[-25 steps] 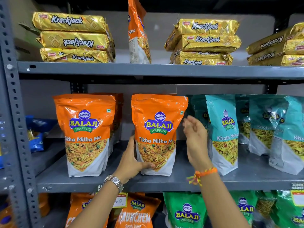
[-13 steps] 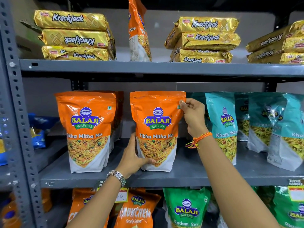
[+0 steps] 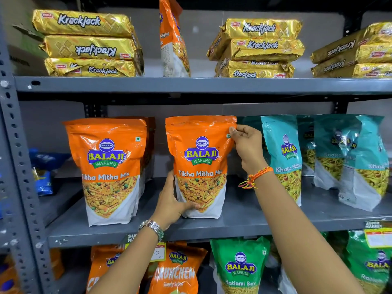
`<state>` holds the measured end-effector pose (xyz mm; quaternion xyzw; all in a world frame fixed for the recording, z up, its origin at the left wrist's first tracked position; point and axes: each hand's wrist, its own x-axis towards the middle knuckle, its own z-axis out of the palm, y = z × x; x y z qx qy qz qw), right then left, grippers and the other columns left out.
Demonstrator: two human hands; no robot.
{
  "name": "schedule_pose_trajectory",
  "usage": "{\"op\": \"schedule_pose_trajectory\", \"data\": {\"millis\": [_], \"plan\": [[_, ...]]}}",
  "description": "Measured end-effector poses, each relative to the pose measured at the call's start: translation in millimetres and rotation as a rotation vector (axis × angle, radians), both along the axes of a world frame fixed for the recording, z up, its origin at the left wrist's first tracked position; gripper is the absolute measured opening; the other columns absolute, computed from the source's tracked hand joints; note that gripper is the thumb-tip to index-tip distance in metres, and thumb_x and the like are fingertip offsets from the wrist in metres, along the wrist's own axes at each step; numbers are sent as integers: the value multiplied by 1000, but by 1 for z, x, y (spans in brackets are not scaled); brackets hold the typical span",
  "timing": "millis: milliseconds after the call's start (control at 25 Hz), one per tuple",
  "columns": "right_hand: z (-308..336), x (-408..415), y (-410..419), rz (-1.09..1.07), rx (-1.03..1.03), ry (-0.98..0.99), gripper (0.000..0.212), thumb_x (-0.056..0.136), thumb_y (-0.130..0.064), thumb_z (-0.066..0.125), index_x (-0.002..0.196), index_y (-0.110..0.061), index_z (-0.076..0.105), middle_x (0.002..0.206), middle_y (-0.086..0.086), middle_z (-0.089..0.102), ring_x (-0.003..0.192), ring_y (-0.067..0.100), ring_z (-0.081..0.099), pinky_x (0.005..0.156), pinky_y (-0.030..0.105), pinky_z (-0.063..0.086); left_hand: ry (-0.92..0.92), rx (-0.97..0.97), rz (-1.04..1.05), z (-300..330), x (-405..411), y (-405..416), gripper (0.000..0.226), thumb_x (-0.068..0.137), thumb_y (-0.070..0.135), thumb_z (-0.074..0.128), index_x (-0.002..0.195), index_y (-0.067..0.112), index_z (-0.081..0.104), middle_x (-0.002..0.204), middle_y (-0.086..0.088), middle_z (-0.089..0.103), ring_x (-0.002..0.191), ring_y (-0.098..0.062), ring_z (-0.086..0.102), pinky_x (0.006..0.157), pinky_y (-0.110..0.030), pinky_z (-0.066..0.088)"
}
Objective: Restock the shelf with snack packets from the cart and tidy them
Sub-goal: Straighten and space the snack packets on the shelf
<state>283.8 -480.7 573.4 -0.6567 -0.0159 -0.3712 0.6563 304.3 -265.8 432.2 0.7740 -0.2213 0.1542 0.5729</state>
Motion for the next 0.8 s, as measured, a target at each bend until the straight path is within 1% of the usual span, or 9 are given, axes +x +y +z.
{"op": "schedule_pose_trajectory", "data": {"millis": [80, 120, 240, 360, 480, 560, 680, 760, 800], "plan": [[-6, -5, -2, -50, -41, 5, 32, 99, -27, 60, 126, -10, 63, 116, 4, 72, 104, 16, 70, 88, 34, 60, -7, -1, 0, 0, 2, 0, 121, 39, 57, 95, 141, 42, 33, 135, 15, 58, 128, -14, 55, 104, -53, 50], [-11, -12, -4, -89, -80, -8, 34, 98, -25, 60, 129, -10, 61, 116, 3, 70, 107, 15, 68, 93, 33, 58, -13, -2, -5, 0, 2, 0, 122, 39, 58, 95, 142, 42, 33, 136, 15, 58, 129, -14, 54, 104, -53, 49], [-33, -42, -16, -119, -163, -99, 33, 96, -20, 63, 127, -11, 61, 114, 2, 69, 104, 13, 66, 93, 27, 55, -29, -25, 26, -3, -3, 2, 124, 38, 47, 98, 143, 42, 33, 134, 17, 58, 127, -12, 55, 104, -49, 50], [-66, -76, -61, -119, -61, -153, 26, 94, -18, 66, 119, -12, 67, 107, 2, 70, 99, 14, 67, 88, 27, 54, -55, -104, 185, -4, -20, -2, 118, 42, 33, 100, 141, 38, 36, 133, 10, 58, 125, -13, 56, 103, -45, 50], [-91, -84, -130, -201, 124, -165, 18, 93, -7, 65, 110, -13, 68, 98, 6, 69, 93, 17, 63, 79, 30, 52, -239, -197, 461, -1, -46, -24, 83, 56, 19, 96, 124, 27, 51, 122, 3, 61, 114, -15, 58, 101, -44, 51], [-102, -74, -165, -244, 145, -114, 23, 92, -1, 65, 113, -10, 67, 99, 10, 67, 93, 19, 61, 77, 27, 50, -369, -256, 505, 5, -69, -55, 60, 63, 8, 90, 110, 25, 56, 109, 2, 63, 100, -15, 62, 92, -43, 55], [-119, -51, -200, -74, -29, 113, 45, 87, 6, 69, 130, 1, 55, 116, 11, 60, 105, 21, 59, 84, 23, 49, -405, -151, 401, 10, -90, -119, 48, 67, 8, 85, 105, 22, 58, 103, 3, 62, 92, -15, 62, 82, -27, 54], [-125, -40, -224, 92, -167, 230, 60, 87, 3, 71, 140, -1, 45, 131, 10, 55, 123, 22, 52, 96, 30, 44, -293, -110, 213, 8, -88, -165, 55, 70, 9, 85, 113, 20, 54, 114, 1, 58, 103, -14, 60, 88, -21, 53], [-126, -35, -236, 147, -222, 246, 63, 87, 0, 72, 143, -3, 42, 138, 10, 52, 130, 23, 49, 99, 31, 43, -197, -84, 132, 7, -85, -184, 61, 71, 11, 85, 120, 21, 50, 123, 1, 54, 110, -14, 57, 95, -26, 53]]}}
